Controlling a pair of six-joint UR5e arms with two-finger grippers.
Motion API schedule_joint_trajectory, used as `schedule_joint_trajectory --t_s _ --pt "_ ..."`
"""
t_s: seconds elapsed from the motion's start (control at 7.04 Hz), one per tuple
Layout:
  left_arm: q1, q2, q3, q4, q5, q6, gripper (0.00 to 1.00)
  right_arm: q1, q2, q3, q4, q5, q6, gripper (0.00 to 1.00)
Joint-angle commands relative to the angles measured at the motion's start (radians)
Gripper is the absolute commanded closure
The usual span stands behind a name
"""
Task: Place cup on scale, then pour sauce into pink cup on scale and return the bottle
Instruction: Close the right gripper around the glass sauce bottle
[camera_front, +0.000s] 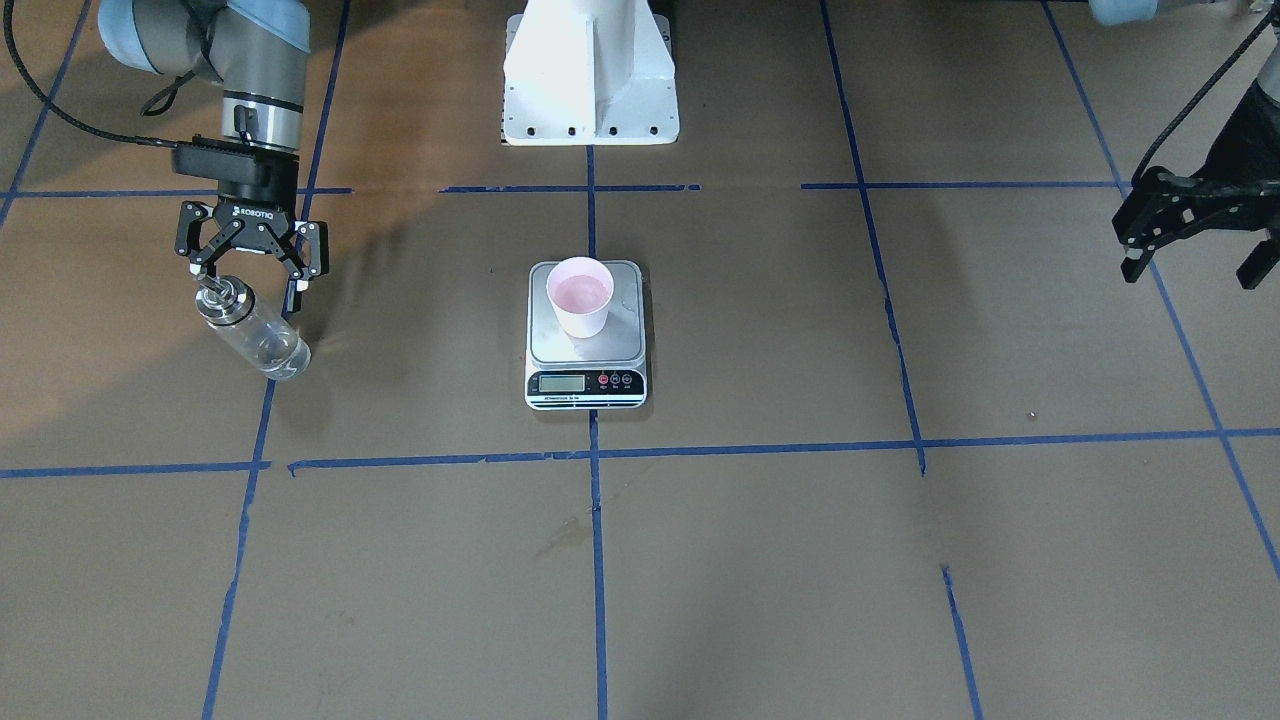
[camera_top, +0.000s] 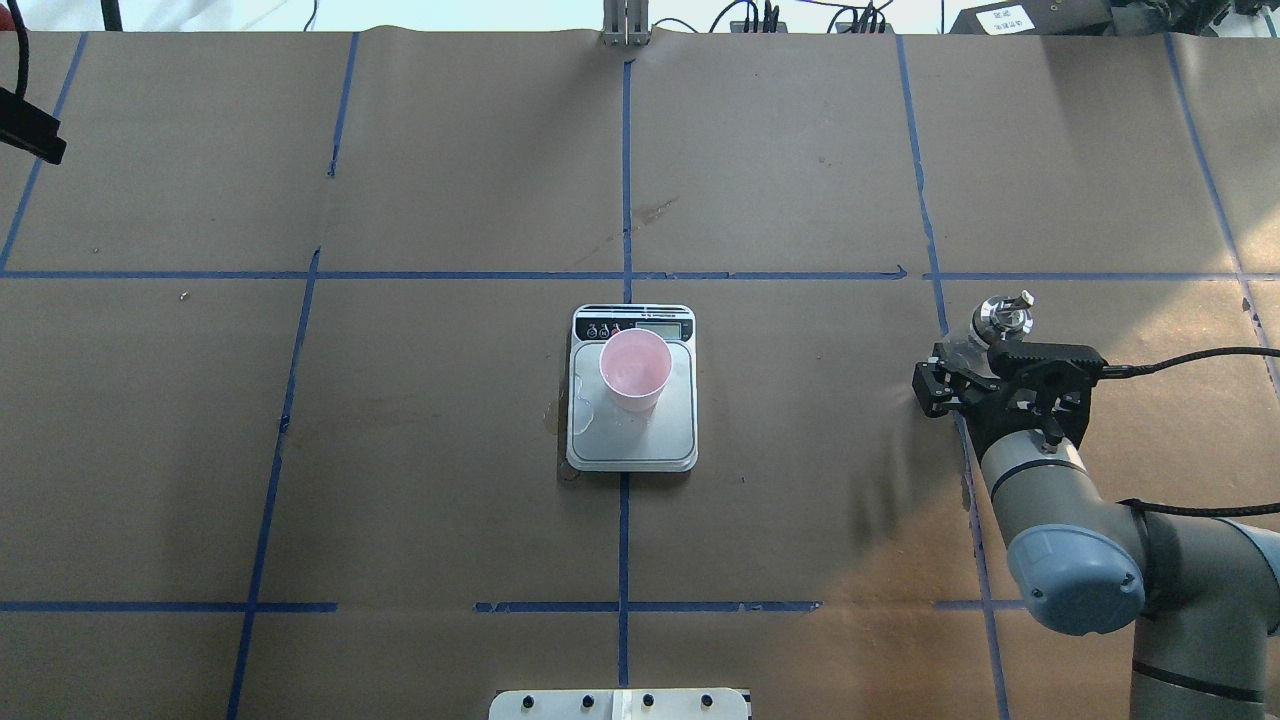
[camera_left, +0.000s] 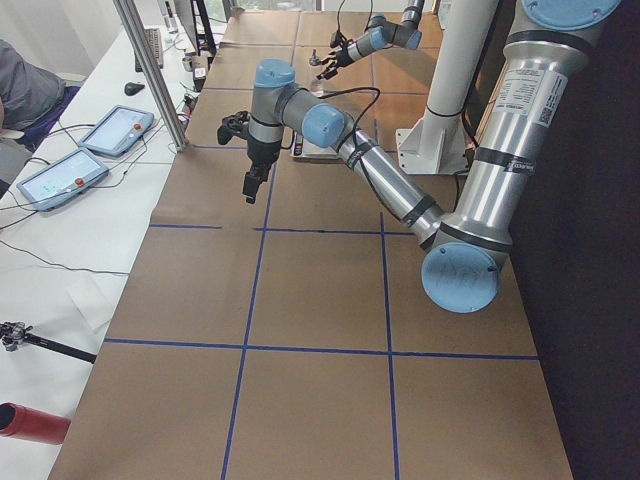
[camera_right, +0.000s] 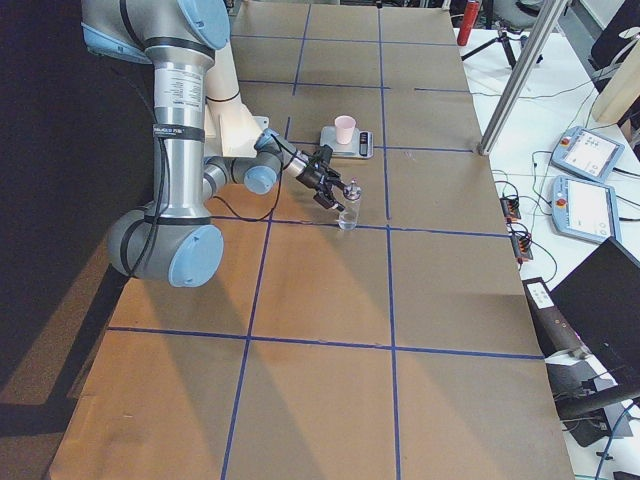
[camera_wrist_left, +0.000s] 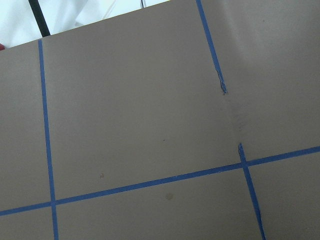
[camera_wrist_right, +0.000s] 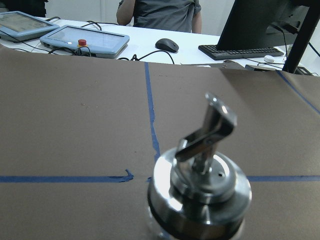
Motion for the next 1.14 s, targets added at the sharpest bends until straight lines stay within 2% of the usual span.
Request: schedule_joint_trajectory --t_s 0.0,0.71,0.85,0.99 --pt "0.000 -0.001 0.006 -0.003 -0.001 -0.001 0.00 -0.001 0.033 -0.045 0.004 -0.036 -0.011 0.00" --pt "0.000 -0.003 0.006 -0.003 -0.001 -0.003 0.00 0.016 0.031 -0.102 0.004 -0.039 -0.015 0.00" --pt "0.000 -0.003 0.006 -0.003 -0.001 -0.006 0.00 0.017 0.033 -0.105 0.004 -0.038 -0.017 0.06" --pt "0.002 -0.003 0.006 -0.003 -0.001 -0.008 0.00 0.020 0.040 -0.105 0.004 -0.038 -0.015 0.47"
